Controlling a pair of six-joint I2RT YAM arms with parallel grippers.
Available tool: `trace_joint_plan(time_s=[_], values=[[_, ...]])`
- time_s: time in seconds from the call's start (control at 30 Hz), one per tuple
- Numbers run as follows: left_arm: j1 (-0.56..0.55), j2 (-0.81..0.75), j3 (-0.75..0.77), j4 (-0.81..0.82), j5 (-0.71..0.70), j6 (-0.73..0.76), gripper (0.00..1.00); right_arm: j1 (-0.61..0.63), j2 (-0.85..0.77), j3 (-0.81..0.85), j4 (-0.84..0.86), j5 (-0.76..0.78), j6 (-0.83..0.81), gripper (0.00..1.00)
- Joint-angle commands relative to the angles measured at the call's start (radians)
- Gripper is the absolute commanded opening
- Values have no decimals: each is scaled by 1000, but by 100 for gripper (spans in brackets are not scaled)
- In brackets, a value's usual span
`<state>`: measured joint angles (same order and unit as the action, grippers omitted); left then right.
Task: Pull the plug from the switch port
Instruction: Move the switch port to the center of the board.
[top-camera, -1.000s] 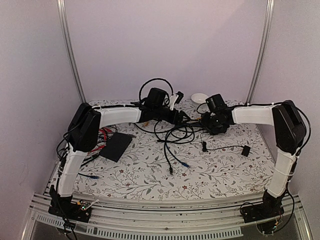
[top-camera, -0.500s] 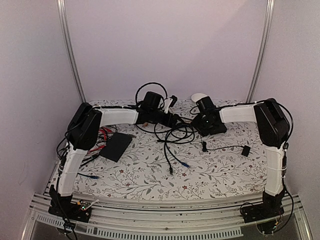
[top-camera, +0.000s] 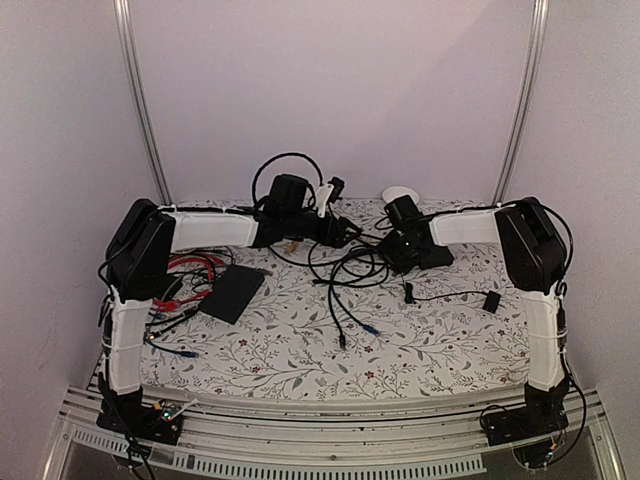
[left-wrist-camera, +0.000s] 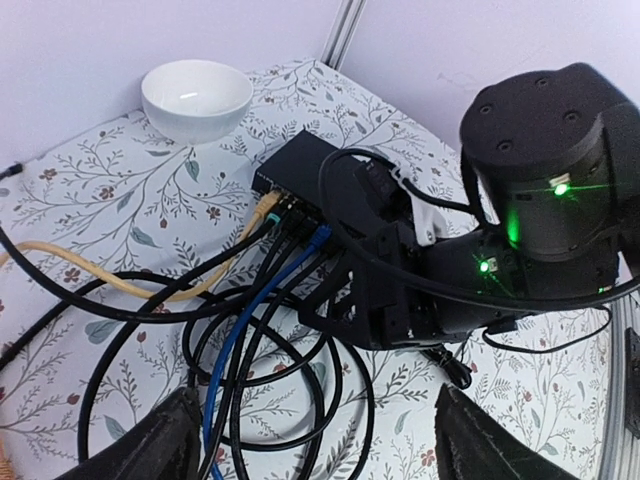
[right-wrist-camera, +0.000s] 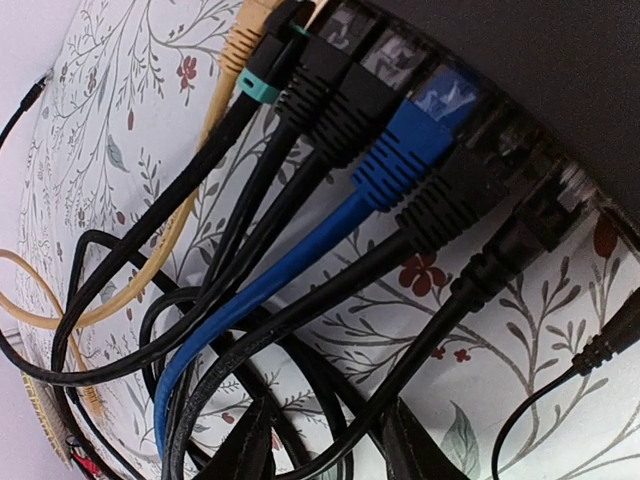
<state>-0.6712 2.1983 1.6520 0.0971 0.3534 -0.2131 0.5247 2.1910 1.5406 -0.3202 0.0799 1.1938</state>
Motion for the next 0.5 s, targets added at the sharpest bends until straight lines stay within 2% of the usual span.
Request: trace_joint_plan(time_s=[0.0, 0.1, 0.33, 0.47], values=[[11, -64, -52, 54, -8, 10, 81, 13, 47, 42, -63, -4, 37, 35], [17, -91, -86, 75, -8, 13, 81, 17, 53, 49, -66, -1, 46, 34], [32, -127, -135, 93, -4, 26, 81, 17, 83, 62, -72, -37, 49, 6], [42, -155, -172, 116, -6, 24, 81, 18, 77, 35, -77, -41, 43, 3]])
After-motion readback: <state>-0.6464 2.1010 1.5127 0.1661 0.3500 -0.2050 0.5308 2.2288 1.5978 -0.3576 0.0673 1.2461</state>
